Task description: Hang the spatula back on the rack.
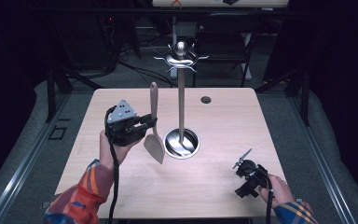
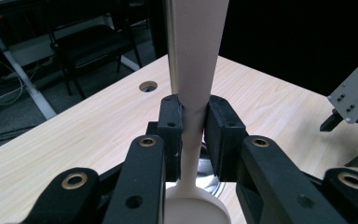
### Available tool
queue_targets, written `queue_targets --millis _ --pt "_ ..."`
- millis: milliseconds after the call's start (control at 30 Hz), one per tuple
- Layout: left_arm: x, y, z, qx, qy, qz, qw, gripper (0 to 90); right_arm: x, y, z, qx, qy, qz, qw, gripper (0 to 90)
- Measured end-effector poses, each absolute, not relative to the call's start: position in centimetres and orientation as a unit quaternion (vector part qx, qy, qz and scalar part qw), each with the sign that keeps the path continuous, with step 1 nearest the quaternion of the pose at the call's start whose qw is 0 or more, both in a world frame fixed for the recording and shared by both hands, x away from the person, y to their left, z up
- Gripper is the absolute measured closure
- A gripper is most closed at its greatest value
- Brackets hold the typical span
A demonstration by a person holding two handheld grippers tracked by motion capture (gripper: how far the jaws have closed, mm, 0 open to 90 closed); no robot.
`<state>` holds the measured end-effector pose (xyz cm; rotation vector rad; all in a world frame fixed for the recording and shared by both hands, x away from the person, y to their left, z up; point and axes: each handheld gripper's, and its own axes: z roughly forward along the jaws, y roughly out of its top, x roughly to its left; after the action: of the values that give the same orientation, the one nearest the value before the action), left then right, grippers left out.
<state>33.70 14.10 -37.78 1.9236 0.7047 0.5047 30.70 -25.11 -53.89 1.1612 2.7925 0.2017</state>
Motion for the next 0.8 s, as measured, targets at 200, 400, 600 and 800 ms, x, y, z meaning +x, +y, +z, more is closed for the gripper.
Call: queue_targets --millis 200,400,600,800 --pt "33.7 13.9 -37.5 0.792 0.291 0.211 0.493 77.2 30.7 -25.2 -53.9 0.381 0.92 0.073 0.049 18.6" --pt "33.8 13.5 -37.2 0.791 0.289 0.213 0.494 77.2 30.7 -25.1 -53.8 0.381 0.921 0.066 0.054 18.6" --pt "34.0 13.1 -36.8 0.791 0.287 0.215 0.496 77.2 30.7 -25.1 -53.9 0.381 0.92 0.069 0.053 18.6" --pt "34.3 12.9 -36.6 0.789 0.287 0.215 0.499 77.2 30.7 -25.1 -53.9 0.381 0.92 0.072 0.053 18.6"
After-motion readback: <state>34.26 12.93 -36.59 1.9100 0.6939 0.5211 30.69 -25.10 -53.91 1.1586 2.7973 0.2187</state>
